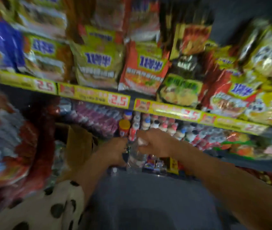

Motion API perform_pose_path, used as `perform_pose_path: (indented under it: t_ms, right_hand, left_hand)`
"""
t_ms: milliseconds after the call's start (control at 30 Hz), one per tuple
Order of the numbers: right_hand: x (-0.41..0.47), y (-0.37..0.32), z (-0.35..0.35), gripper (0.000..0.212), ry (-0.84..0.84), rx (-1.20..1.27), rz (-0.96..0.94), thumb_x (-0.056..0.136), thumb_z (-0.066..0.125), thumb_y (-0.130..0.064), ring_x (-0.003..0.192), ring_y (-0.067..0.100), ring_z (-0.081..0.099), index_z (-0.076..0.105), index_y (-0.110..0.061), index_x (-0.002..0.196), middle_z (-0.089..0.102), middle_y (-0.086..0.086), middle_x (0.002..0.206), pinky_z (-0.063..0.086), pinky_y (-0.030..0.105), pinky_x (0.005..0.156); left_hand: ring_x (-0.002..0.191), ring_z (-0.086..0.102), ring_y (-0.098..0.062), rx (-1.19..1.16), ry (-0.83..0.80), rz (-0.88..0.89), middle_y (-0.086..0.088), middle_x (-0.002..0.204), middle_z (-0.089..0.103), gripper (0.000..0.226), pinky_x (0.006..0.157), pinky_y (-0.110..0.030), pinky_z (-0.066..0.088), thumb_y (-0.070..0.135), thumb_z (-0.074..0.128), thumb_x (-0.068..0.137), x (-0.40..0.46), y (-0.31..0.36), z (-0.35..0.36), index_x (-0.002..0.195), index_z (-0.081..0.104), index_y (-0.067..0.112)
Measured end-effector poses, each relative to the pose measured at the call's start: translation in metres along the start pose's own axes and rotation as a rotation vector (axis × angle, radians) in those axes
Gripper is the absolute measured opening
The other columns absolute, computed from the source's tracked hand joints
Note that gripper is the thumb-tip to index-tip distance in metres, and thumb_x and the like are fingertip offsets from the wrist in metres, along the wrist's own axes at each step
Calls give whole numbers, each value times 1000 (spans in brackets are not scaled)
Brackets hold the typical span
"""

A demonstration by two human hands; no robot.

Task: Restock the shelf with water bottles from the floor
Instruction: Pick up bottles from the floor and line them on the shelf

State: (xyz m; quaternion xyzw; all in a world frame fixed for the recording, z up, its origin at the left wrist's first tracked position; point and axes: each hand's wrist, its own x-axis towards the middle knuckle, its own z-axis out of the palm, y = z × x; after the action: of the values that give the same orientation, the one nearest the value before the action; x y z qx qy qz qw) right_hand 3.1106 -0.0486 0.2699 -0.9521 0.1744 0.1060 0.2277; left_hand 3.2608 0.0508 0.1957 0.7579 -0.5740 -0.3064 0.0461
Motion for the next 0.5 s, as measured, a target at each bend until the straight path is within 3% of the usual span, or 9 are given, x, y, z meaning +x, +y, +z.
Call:
perform_pose_path:
  t_ms: [33, 67, 133, 233, 267, 367, 433, 500]
  right_hand:
    - [-9, -17, -30, 7, 24, 0, -31, 88, 54, -35, 73, 26, 55, 48, -35, 85, 54, 1, 75, 44, 34, 66]
    - [-17, -33, -58, 17, 44, -24, -31, 90, 55, -33, 65, 21, 49, 41, -37, 80, 46, -6, 69, 41, 31, 61]
    - [-31, -61, -108, 22, 86, -69, -27, 93, 56, -31, 63, 18, 44, 37, -36, 82, 41, -10, 69, 36, 30, 59]
    - [-45, -94, -170, 19, 221, -145, -90, 86, 52, -44, 71, 24, 50, 46, -27, 81, 48, -1, 74, 36, 33, 61]
    - [-48, -104, -190, 23, 271, -171, -101, 86, 54, -43, 71, 21, 50, 49, -21, 83, 50, -1, 74, 36, 33, 61]
    - [-60, -136, -242, 13, 360, -190, -166, 86, 64, -22, 70, 14, 50, 53, -17, 80, 53, -2, 73, 40, 32, 63]
    - [-68, -158, -268, 11, 376, -159, -189, 81, 62, -20, 68, 10, 52, 57, -10, 81, 57, 5, 76, 43, 33, 65]
    - [-73, -177, -287, 16, 400, -148, -197, 76, 59, -24, 65, -1, 51, 62, -11, 85, 60, -2, 74, 43, 24, 63]
  left_hand:
    - [108, 61, -25, 1, 17, 29, 1, 119, 60, 77, 87, -40, 53, 33, 82, 54, -9, 5, -23, 124, 50, 24]
    - [107, 61, -26, 8, 32, 54, 1, 117, 61, 73, 85, -42, 54, 32, 83, 55, -21, 14, -48, 120, 49, 27]
    - [106, 60, -25, 27, 63, 98, 2, 114, 61, 64, 85, -41, 53, 29, 84, 61, -40, 26, -92, 114, 49, 26]
    - [106, 59, -17, -71, 118, 186, 5, 109, 62, 54, 87, -33, 52, 18, 83, 65, -71, 44, -147, 113, 57, 18]
    - [104, 59, -15, -110, 118, 221, 7, 106, 61, 53, 88, -32, 52, 15, 83, 66, -83, 50, -163, 111, 56, 16]
    - [112, 59, -14, -196, 165, 322, 4, 122, 61, 75, 98, -36, 49, 15, 89, 62, -103, 56, -200, 126, 50, 18]
    - [110, 61, -15, -262, 224, 365, 4, 120, 63, 73, 97, -37, 50, 13, 90, 59, -114, 59, -221, 121, 52, 23]
    - [102, 65, -10, -327, 293, 411, 8, 110, 68, 64, 93, -37, 53, 13, 91, 54, -127, 62, -238, 108, 59, 26]
